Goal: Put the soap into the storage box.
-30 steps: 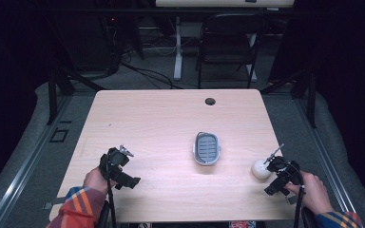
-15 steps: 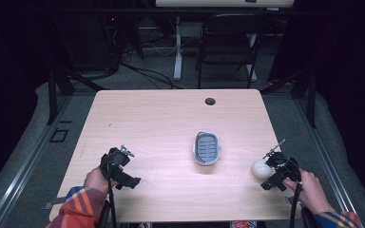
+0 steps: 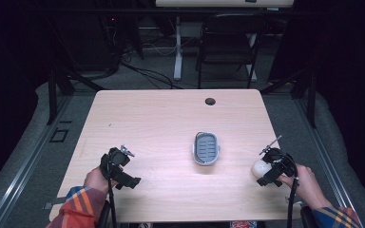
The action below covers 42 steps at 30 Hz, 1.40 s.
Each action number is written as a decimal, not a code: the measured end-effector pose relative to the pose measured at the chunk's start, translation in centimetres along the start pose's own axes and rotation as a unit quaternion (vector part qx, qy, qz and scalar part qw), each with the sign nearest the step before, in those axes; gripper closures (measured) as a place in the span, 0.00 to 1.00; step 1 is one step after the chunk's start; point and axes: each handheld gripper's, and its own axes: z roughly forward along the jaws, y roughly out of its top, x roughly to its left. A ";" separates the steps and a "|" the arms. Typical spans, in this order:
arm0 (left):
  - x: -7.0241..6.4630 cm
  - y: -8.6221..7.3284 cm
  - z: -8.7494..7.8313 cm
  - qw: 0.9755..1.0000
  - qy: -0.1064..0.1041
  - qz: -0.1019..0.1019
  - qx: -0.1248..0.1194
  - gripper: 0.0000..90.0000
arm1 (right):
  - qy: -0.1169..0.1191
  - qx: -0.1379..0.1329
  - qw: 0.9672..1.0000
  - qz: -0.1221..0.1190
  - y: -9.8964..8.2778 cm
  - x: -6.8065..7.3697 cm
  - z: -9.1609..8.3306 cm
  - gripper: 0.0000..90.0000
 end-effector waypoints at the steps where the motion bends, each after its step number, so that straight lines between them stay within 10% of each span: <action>1: 0.0 0.0 0.0 1.000 0.000 0.000 0.000 0.00 | 0.001 0.011 1.000 -0.015 0.2 -0.1 -0.2 0.03; 18: 0.0 0.0 0.1 1.000 -0.001 0.000 0.000 0.00 | 0.012 -0.040 0.999 -0.011 1.8 -0.5 0.9 0.00; 19: 0.0 0.0 0.1 1.000 -0.001 0.000 0.000 0.00 | 0.004 -0.006 0.999 -0.039 2.1 -0.8 0.6 0.00; 35: 0.0 0.0 0.0 1.000 0.000 -0.001 0.001 0.00 | 0.003 0.010 0.999 -0.042 3.0 -0.7 1.4 0.00; 42: 0.0 0.0 0.0 1.000 0.000 -0.001 0.000 0.00 | 0.001 0.036 0.998 -0.058 3.3 -0.9 1.3 0.15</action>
